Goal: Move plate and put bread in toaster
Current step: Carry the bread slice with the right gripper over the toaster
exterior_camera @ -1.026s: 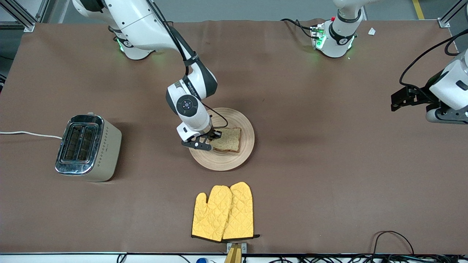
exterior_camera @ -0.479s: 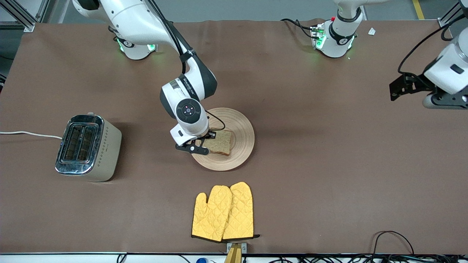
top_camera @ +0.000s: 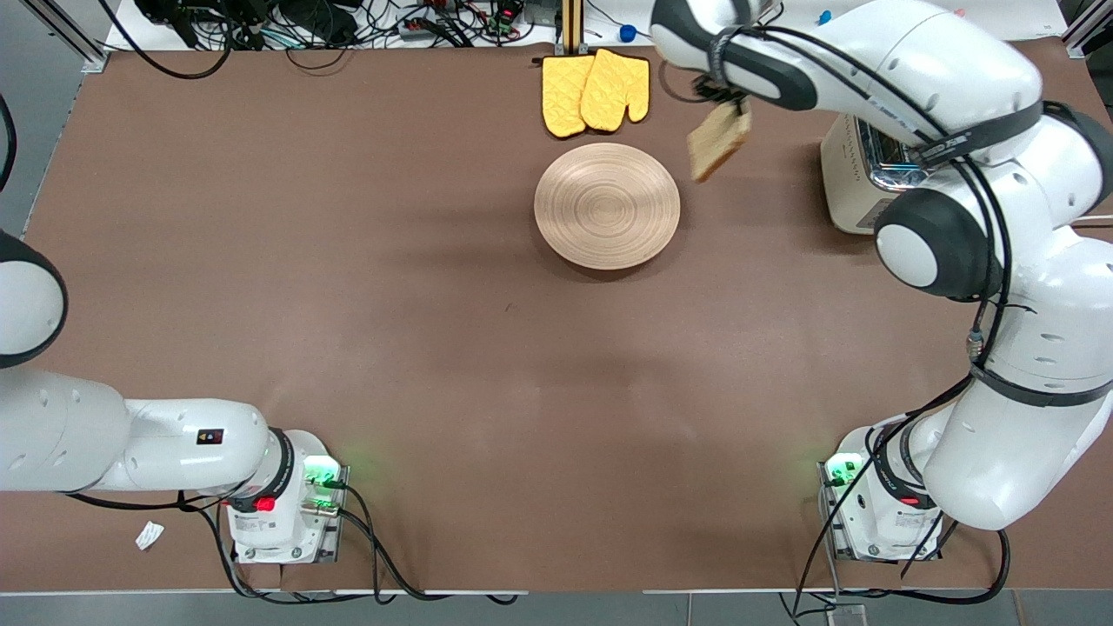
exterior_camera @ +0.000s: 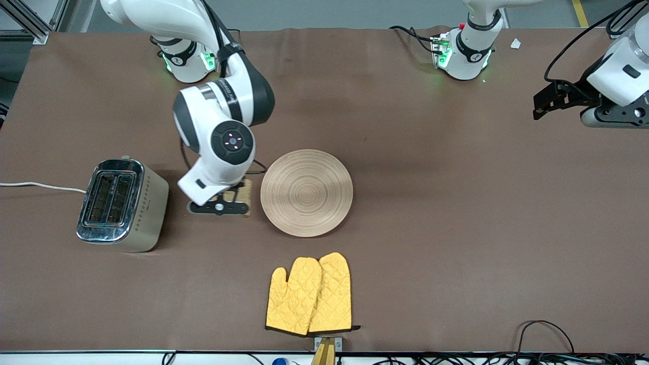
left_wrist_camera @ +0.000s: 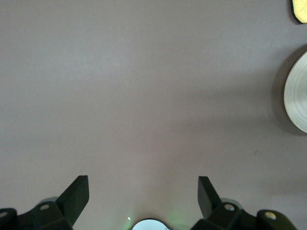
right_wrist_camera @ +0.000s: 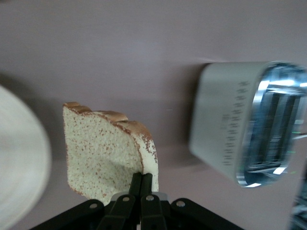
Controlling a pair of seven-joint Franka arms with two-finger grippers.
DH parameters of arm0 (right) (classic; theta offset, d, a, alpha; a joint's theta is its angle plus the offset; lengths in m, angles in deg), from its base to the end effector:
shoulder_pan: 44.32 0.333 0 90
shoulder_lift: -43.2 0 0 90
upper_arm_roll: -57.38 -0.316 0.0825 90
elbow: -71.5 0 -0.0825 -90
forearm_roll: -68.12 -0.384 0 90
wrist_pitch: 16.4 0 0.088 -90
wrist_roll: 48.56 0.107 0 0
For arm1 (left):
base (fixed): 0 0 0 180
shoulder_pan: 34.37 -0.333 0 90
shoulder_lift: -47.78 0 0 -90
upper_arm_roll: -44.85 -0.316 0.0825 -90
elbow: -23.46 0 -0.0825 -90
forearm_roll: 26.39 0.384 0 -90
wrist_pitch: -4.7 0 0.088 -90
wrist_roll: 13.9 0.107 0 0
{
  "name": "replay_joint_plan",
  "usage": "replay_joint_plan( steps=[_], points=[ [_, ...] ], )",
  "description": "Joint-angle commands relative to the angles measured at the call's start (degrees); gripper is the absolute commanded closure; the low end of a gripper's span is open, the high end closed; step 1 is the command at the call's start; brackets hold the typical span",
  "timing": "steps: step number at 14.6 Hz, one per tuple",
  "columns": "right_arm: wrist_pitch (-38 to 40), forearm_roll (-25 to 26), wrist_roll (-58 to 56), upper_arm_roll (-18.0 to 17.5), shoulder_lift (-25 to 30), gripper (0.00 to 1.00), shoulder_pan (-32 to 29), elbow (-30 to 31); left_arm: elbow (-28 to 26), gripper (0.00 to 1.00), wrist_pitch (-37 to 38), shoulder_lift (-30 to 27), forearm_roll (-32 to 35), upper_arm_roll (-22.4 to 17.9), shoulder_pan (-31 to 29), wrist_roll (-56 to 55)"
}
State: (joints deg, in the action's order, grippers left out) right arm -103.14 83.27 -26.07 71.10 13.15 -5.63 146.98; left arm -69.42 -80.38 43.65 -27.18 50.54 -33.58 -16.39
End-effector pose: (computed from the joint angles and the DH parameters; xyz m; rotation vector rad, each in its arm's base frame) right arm 0.6069 0.2857 0.4272 2.6550 0.1098 -0.1733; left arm 0.5190 -0.0625 0.6324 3.1364 -0.1097 -0.1016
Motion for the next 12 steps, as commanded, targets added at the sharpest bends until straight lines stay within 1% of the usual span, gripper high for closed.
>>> replay_joint_plan(
  steps=[1, 2, 4, 6, 8, 10, 12],
  points=[
    [4.9, 7.5, -9.53, 3.49, 2.62, 1.0, -0.02, 0.98, -2.49, 0.0, -0.26, -2.64, -0.53, -1.38, 2.19, -1.81],
    [5.26, 9.62, -12.7, 5.51, 3.06, 1.0, 0.07, 1.07, -2.4, 0.0, -0.09, -2.56, -0.36, -0.77, 2.11, -3.03],
    [5.18, 13.05, -19.2, 9.9, 3.76, 1.0, -0.02, 1.07, -2.05, 0.0, 0.0, -2.56, 2.7, 1.85, 2.02, -4.01],
    [5.18, 17.35, -20.81, 12.98, 3.59, 1.0, -0.02, 1.42, -1.7, 0.0, 0.7, -2.47, 3.07, 2.31, 1.84, -3.84],
    [4.57, 19.3, -20.73, 13.17, 3.42, 1.0, -1.33, 3.34, -1.7, 0.0, 0.71, -2.38, 3.07, 2.31, 1.84, -3.92],
    [1.95, 21.23, -20.64, 13.17, 3.33, 1.0, -2.56, 5.81, -1.43, 0.0, 0.71, -1.94, 2.98, 2.22, 1.76, -3.75],
    [-1.05, 21.33, -19.94, 13.17, 3.41, 1.0, -3.97, 8.09, -0.03, 0.0, 0.71, -0.72, 2.9, 1.79, 1.49, -3.05]
  ],
)
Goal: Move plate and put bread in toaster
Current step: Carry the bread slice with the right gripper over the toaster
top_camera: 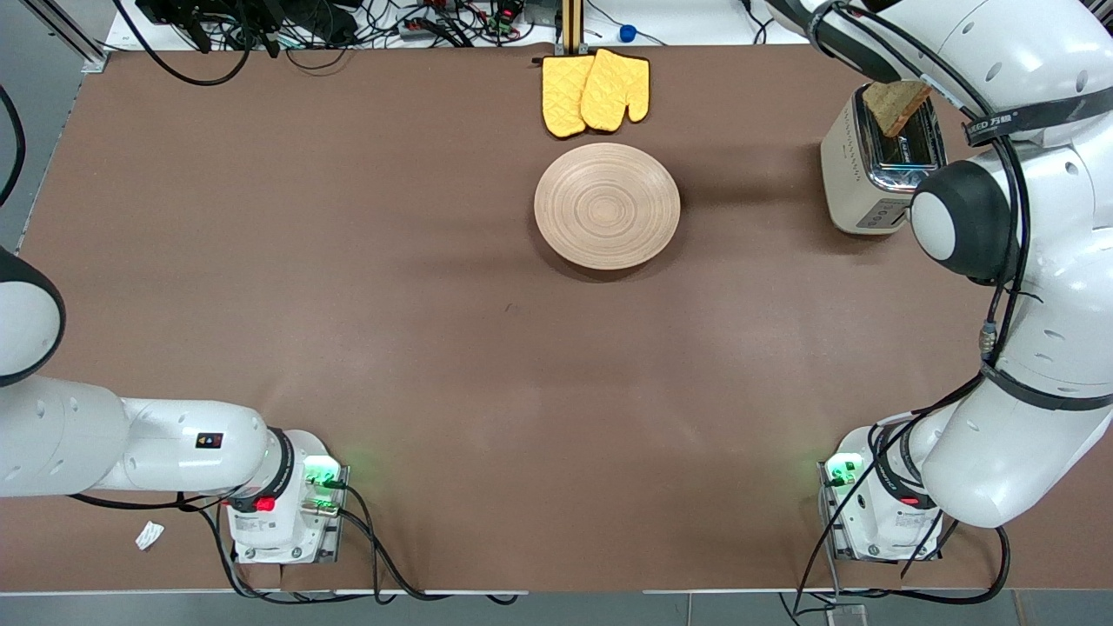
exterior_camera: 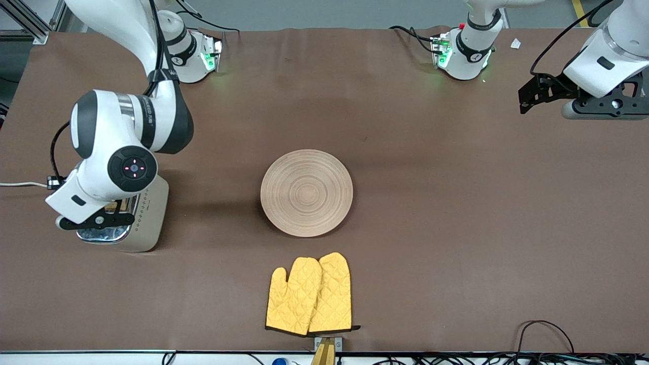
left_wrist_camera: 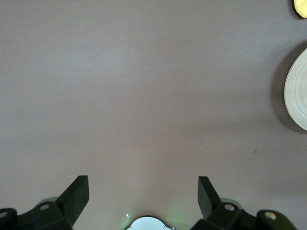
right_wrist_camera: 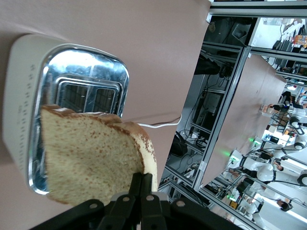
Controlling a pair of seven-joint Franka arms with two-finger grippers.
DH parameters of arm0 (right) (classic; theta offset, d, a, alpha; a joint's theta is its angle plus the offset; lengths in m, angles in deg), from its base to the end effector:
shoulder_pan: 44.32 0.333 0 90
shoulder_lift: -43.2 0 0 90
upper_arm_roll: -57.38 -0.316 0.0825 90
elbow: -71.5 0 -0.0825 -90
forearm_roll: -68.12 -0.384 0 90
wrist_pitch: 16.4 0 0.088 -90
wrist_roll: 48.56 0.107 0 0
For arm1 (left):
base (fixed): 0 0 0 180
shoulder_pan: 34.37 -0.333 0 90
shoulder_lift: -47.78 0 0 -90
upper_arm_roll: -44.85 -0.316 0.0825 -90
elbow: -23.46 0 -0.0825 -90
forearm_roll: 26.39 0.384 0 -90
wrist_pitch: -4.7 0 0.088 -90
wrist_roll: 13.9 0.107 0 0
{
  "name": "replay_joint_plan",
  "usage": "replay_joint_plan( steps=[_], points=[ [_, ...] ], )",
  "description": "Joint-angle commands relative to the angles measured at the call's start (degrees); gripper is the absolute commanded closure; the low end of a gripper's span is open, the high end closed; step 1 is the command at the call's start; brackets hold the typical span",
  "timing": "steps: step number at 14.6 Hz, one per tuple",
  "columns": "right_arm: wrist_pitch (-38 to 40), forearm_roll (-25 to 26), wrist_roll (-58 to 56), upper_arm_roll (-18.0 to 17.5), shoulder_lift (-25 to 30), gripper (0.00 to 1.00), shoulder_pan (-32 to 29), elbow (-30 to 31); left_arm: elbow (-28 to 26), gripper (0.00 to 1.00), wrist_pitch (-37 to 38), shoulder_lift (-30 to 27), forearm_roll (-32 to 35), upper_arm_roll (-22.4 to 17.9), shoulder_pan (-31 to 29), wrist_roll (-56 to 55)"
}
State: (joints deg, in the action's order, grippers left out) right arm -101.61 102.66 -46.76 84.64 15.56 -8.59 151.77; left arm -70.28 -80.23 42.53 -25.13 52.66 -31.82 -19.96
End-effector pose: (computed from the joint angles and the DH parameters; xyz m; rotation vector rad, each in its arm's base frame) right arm 0.6466 0.0894 0.4631 2.2643 0.2091 -0.3076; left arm 0.5078 -0.0938 0.6352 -3.0953 0.1128 0.0890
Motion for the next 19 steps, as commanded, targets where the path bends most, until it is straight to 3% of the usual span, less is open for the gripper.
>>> replay_joint_plan(
  steps=[1, 3, 6, 14, 16, 17, 18, 19],
  points=[
    [-3.46, 1.94, 1.1, -0.37, 1.0, 1.0, -1.62, 4.01, 1.8, 0.0, 0.56, 0.84, 0.58, -0.43, -0.79, 0.7],
    [-3.91, 1.85, 2.77, -0.37, 0.92, 1.0, -1.89, 4.63, 4.6, 0.0, 0.64, 2.95, 0.23, -0.43, -2.02, 0.44],
    [-3.82, 0.71, 4.61, -0.45, 0.74, 1.0, -2.42, 5.33, 4.71, 0.0, 0.56, 3.22, 0.23, -0.43, -2.03, 0.61],
    [-7.5, -10.35, 11.47, -0.54, -1.37, 0.99, -3.47, 5.25, 4.62, 0.0, 0.65, 3.4, 0.23, -0.43, -2.29, 0.43],
    [-7.95, -13.86, 12.52, -0.54, -1.37, 0.95, -4.79, 5.07, 4.53, 0.0, 0.65, 3.49, 0.14, -0.43, -2.55, 0.7],
    [-7.86, -15.27, 13.75, -0.54, -1.28, 0.74, -5.32, 4.98, 4.53, 0.0, 0.65, 3.49, 0.14, -0.43, -2.56, 0.7],
    [-7.78, -17.29, 14.02, -0.54, -1.19, 0.36, -6.45, 4.81, 4.44, 0.0, 0.65, 3.4, 0.14, -0.43, -2.56, 0.7],
    [-8.04, -20.27, 13.5, -0.54, -0.5, 0.09, -7.51, 4.72, 4.44, 0.0, 0.65, 3.49, 0.14, -0.43, -2.56, 0.7]
  ],
)
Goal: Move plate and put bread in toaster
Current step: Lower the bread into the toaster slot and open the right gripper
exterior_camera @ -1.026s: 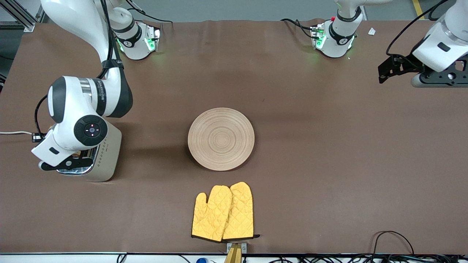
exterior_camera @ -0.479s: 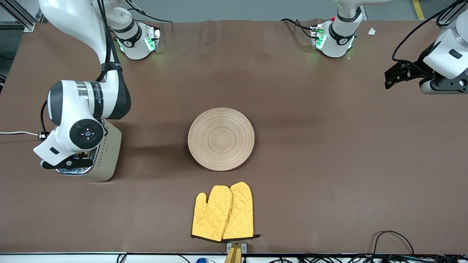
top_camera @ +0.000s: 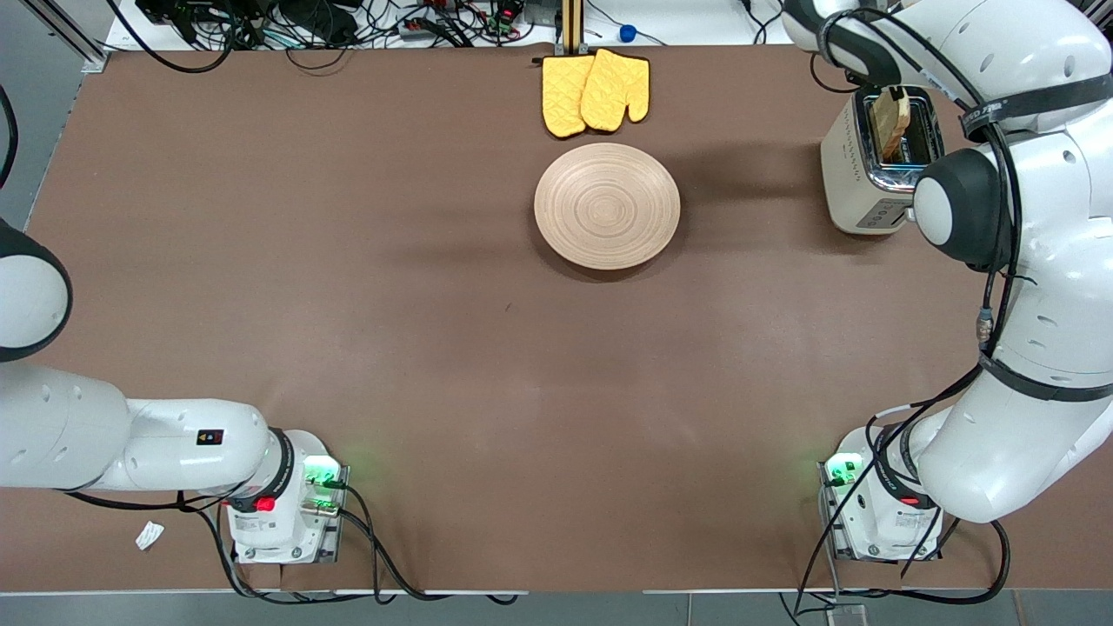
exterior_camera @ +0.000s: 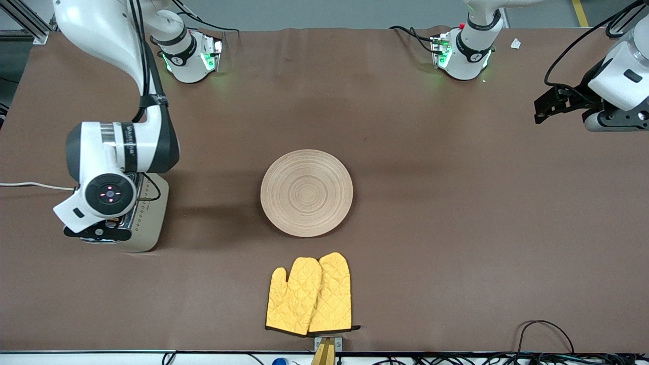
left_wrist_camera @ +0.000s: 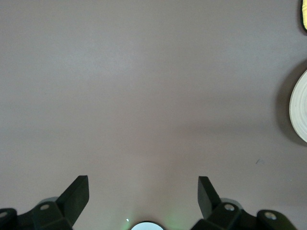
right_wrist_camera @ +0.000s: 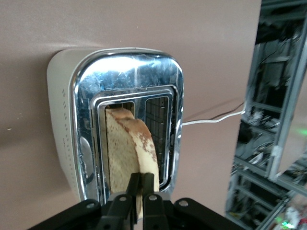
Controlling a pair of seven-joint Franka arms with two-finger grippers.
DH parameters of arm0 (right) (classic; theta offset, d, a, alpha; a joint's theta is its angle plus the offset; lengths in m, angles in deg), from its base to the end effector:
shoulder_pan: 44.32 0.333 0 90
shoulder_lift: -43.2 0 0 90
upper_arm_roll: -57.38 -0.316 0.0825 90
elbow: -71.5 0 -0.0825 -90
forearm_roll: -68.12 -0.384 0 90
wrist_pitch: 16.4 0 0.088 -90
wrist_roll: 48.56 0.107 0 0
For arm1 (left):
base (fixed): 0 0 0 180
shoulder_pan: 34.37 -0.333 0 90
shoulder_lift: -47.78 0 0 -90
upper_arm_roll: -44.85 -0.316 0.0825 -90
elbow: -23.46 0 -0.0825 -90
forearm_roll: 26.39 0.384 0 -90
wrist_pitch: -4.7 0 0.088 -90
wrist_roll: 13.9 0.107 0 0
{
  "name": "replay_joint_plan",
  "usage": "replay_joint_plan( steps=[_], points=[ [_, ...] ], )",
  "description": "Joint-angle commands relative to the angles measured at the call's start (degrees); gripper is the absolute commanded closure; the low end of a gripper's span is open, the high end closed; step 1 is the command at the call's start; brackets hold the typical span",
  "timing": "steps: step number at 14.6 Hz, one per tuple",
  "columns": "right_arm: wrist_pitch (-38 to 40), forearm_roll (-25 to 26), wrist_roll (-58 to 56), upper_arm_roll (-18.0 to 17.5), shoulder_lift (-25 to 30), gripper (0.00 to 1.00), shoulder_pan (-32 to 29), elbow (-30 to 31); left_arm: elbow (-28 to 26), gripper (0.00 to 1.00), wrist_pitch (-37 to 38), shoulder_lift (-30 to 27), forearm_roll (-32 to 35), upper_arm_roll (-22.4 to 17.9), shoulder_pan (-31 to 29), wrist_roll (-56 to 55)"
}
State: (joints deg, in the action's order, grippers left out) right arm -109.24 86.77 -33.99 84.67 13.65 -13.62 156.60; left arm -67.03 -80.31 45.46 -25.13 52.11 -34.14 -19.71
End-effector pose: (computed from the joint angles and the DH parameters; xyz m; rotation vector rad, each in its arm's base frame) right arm 0.6514 0.0547 0.3930 2.5234 -0.1350 -0.3032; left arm 0.5285 -0.0684 0.6350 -3.1069 0.0431 0.0808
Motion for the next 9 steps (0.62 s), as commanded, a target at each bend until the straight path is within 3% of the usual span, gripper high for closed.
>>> replay_joint_plan(
  steps=[1, 3, 6, 9],
  points=[
    [-0.59, -8.41, 0.29, -0.48, 2.73, 0.0, -4.06, -0.37, 1.2, 0.0, 0.72, 0.47, 0.14, 0.13, -0.23, 0.45],
    [-1.82, -16.68, -1.72, -0.48, 6.5, 0.0, -7.48, -0.29, 1.2, 0.0, 0.72, 0.47, 0.14, 0.13, -0.23, 0.45],
    [0.37, -20.65, -10.77, -0.48, 10.29, 0.0, -11.26, 0.06, 1.28, 0.0, 0.72, 0.38, 0.14, 0.13, -0.23, 0.45],
    [0.91, -24.27, -12.55, -0.48, 17.83, 0.0, -13.3, 3.21, 1.2, 0.0, 0.81, 0.12, 0.23, 0.13, -0.23, 0.45]
  ],
)
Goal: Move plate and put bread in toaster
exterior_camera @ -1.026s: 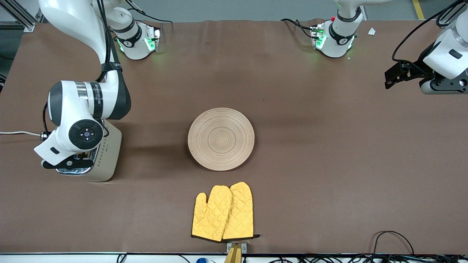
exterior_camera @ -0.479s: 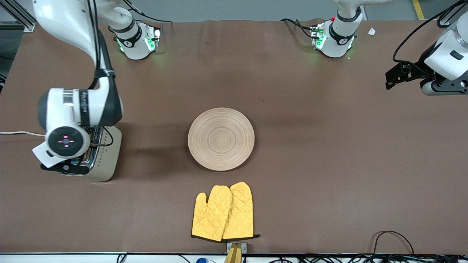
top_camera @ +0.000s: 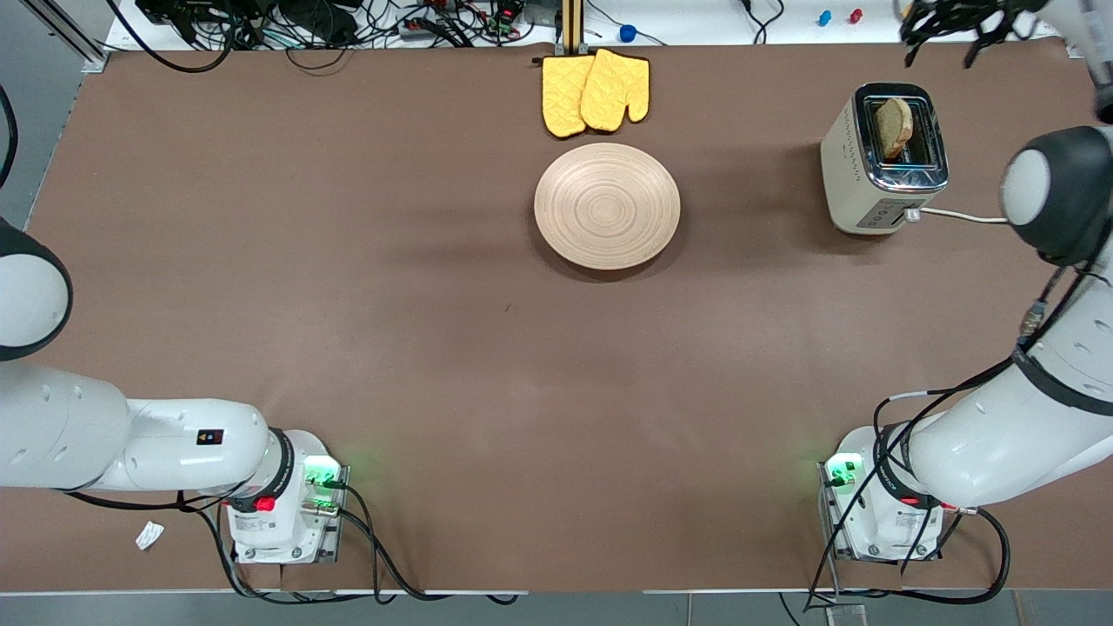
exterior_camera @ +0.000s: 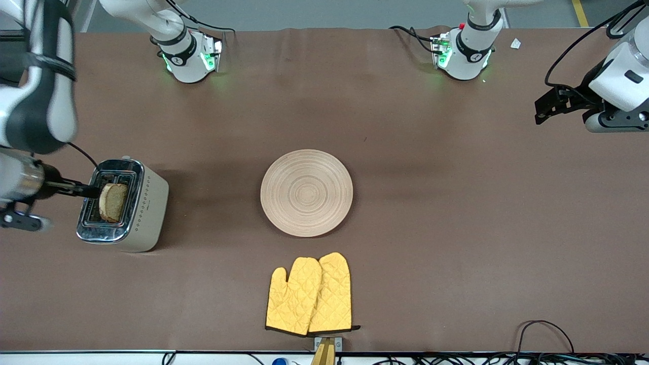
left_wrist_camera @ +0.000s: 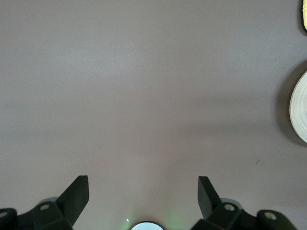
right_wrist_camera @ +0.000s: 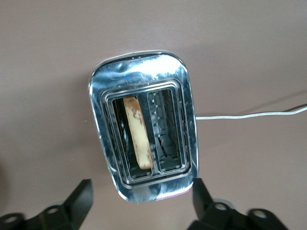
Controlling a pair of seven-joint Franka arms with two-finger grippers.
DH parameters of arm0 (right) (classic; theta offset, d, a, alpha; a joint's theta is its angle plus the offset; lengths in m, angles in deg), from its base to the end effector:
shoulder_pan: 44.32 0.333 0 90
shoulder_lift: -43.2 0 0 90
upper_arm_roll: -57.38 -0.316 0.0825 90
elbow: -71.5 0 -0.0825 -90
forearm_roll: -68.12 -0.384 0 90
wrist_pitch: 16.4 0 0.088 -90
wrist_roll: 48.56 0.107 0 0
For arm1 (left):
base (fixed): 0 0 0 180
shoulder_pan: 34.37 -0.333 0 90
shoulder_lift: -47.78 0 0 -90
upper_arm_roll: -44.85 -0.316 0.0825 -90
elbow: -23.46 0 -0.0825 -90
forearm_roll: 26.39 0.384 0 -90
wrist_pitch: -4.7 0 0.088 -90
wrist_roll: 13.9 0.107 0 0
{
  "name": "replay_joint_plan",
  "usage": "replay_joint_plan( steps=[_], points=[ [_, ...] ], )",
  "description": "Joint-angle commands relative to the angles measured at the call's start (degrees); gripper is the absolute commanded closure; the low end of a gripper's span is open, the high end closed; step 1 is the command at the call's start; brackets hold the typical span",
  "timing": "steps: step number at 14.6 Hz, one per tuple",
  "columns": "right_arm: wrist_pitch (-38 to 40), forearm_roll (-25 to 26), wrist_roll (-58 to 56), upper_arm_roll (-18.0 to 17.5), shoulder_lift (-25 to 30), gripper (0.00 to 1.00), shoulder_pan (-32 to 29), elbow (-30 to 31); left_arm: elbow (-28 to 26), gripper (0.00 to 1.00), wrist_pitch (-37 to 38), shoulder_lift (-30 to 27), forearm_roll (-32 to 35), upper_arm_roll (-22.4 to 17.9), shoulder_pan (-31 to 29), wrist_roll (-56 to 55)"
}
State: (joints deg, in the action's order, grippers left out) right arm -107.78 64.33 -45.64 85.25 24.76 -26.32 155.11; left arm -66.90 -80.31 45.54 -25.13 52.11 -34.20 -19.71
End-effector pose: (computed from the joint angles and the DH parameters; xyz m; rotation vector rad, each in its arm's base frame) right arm 0.6297 -0.0625 0.5054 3.0395 -0.3350 -0.2360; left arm 0.5290 -0.0679 0.6353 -3.1073 0.0415 0.0795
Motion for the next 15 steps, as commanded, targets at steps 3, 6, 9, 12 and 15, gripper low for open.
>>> replay_joint_plan(
  steps=[3, 6, 9, 12, 15],
  points=[
    [-3.71, -1.83, -1.07, -1.41, 16.92, 0.0, 0.36, 12.07, 1.15, 0.0, 0.81, -0.05, 0.23, 0.13, -0.17, 0.37],
    [-2.32, -0.43, -1.25, -1.59, 22.39, 0.0, 1.33, 14.91, 1.15, 0.0, 0.81, -0.05, 0.23, 0.13, -0.17, 0.28],
    [0.75, 1.24, -1.42, -2.2, 22.66, 0.0, 1.42, 13.34, 1.24, 0.0, 0.81, -0.14, 0.23, 0.13, -0.17, 0.1],
    [4.88, 2.3, -0.9, -2.2, 21.53, 0.0, 1.33, 7.37, 1.24, 0.0, 0.81, -0.14, 0.23, 0.13, -0.17, 0.1],
    [5.95, 1.95, -0.81, -2.2, 21.43, 0.0, 1.24, 5.26, 1.24, 0.0, 0.81, -0.05, 0.32, 0.13, -0.17, 0.01]
  ],
)
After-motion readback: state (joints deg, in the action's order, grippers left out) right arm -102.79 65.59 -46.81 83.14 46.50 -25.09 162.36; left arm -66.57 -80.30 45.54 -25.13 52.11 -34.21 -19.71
